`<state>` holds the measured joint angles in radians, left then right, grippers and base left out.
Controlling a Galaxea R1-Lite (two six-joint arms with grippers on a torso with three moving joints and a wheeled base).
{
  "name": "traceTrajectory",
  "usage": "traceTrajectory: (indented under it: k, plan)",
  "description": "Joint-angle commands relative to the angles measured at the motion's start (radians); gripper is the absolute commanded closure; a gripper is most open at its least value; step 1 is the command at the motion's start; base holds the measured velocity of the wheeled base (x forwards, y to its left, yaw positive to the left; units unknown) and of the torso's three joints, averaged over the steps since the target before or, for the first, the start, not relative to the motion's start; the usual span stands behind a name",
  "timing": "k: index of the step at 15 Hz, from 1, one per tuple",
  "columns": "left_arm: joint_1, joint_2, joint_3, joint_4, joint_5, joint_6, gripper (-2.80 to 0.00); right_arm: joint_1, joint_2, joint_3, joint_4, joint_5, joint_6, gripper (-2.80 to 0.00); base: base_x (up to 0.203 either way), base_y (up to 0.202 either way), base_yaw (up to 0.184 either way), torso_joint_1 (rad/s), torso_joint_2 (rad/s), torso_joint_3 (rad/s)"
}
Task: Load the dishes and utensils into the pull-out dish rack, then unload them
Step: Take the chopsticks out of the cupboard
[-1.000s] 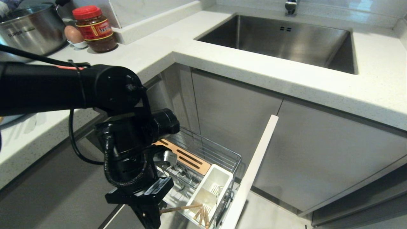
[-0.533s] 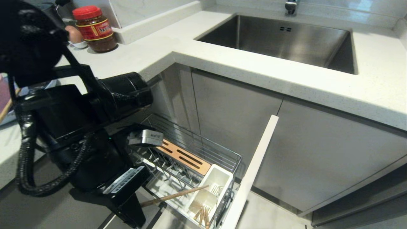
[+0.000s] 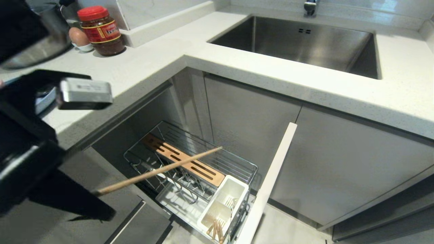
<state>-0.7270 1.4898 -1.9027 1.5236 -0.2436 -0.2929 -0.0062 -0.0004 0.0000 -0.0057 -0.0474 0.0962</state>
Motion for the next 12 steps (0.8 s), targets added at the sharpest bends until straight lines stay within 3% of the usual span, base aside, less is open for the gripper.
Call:
traceTrajectory:
  k: [1,5,8,12]
  plan:
    - [-0.004,-0.131,-0.038,0.006,0.029,-0.003,0.00,0.000,-0.004,0.000,0.000,0.000,0.000,0.00,0.000,0.000,0.000,0.000,0.00,0.000]
    - [0.052,-0.248,-0.042,0.006,0.077,-0.007,0.00,0.000,-0.004,0.000,0.000,0.000,0.000,0.00,0.000,0.000,0.000,0.000,0.00,0.000]
    - [0.198,-0.288,-0.042,-0.065,0.074,-0.008,0.00,0.000,-0.004,0.000,0.000,0.000,0.000,0.00,0.000,0.000,0.000,0.000,0.00,0.000]
    - [0.458,-0.319,-0.041,-0.199,0.094,-0.002,0.00,0.000,-0.004,0.000,0.000,0.000,0.000,0.00,0.000,0.000,0.000,0.000,0.00,0.000]
